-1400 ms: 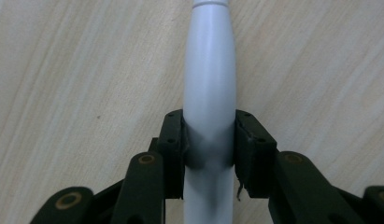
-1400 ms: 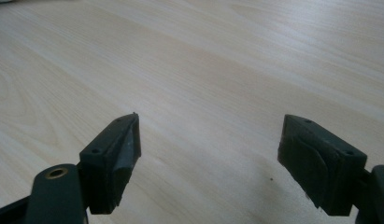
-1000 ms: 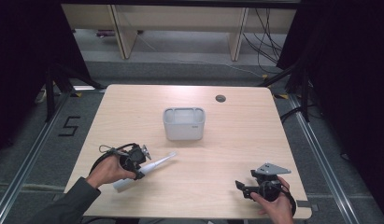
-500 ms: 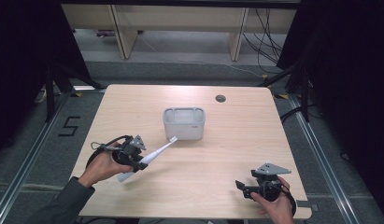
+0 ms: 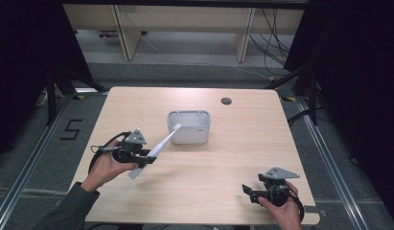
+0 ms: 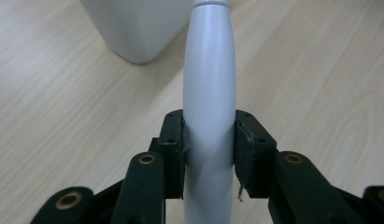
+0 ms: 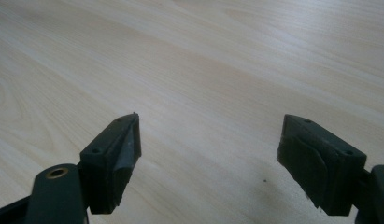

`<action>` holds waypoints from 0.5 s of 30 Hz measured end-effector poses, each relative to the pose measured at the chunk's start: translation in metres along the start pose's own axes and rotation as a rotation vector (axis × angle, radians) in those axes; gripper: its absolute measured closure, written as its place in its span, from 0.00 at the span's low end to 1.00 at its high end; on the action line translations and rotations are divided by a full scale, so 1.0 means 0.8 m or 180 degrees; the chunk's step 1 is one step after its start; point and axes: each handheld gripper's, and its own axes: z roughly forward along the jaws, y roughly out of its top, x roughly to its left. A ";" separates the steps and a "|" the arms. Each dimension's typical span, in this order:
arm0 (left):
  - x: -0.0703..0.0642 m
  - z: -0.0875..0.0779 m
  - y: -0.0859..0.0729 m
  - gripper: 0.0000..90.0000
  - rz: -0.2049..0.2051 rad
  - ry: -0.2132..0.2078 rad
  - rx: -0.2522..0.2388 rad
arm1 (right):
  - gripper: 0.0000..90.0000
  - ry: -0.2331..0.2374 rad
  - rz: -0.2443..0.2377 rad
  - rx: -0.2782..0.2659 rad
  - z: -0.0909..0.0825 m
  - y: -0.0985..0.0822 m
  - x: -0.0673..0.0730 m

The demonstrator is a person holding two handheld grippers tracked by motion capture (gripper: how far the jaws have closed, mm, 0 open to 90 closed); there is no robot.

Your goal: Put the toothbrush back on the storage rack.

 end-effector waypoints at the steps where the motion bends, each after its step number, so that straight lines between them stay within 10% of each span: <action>1: -0.001 0.000 0.003 0.74 -0.0045 0.0026 -0.0138 | 0.24 -0.0001 -0.0003 0.0001 0.000 0.000 0.000; 15: -0.014 0.009 0.041 0.74 -0.0127 -0.0009 -0.0678 | 0.24 0.0000 0.0096 0.0021 -0.001 0.000 0.003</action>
